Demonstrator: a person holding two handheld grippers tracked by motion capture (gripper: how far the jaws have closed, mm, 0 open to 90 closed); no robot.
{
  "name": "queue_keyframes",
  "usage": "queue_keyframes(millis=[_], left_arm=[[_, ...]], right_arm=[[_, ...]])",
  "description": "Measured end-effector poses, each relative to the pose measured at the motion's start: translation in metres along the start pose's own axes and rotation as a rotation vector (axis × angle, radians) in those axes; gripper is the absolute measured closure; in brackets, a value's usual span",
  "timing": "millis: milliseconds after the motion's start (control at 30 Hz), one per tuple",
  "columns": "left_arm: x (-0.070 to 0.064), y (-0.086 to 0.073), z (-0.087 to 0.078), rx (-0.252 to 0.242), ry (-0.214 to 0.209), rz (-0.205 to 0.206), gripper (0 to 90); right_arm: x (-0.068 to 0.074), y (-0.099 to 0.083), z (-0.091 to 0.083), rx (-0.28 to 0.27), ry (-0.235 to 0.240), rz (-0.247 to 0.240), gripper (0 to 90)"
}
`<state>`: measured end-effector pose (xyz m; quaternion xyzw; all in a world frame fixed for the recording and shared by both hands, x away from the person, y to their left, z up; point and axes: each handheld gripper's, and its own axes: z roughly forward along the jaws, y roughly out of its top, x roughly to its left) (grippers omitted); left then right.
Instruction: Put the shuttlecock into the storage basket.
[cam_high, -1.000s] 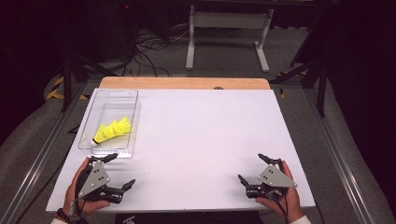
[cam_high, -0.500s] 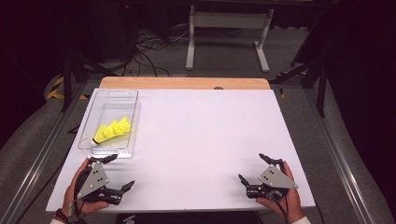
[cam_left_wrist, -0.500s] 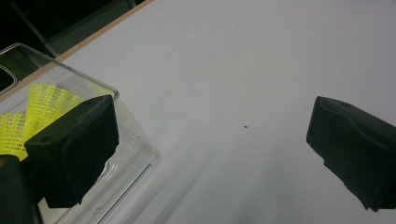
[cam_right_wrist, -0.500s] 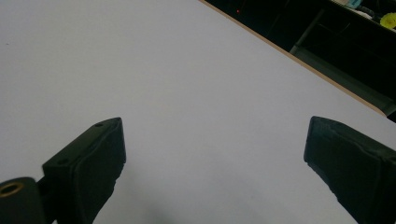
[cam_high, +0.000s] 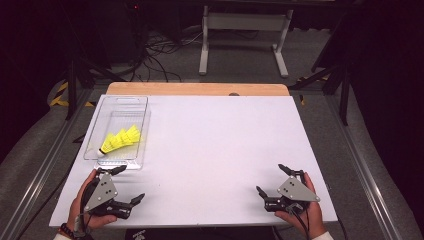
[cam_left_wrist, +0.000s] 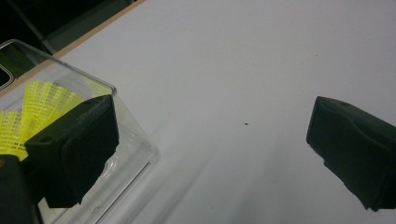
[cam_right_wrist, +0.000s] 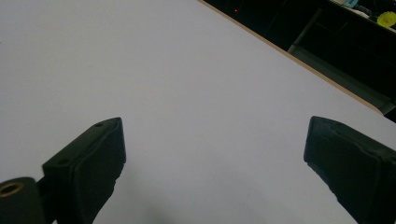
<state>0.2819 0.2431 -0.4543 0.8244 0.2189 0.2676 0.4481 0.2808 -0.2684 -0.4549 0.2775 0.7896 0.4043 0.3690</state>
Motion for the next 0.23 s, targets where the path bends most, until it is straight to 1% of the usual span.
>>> queue_keyframes(millis=[233], left_arm=[[0.0004,-0.0001,-0.0001,0.002,0.002,-0.004,3.4]], right_arm=[[-0.0021,-0.0006,0.0005,-0.002,-0.003,0.007,6.5]])
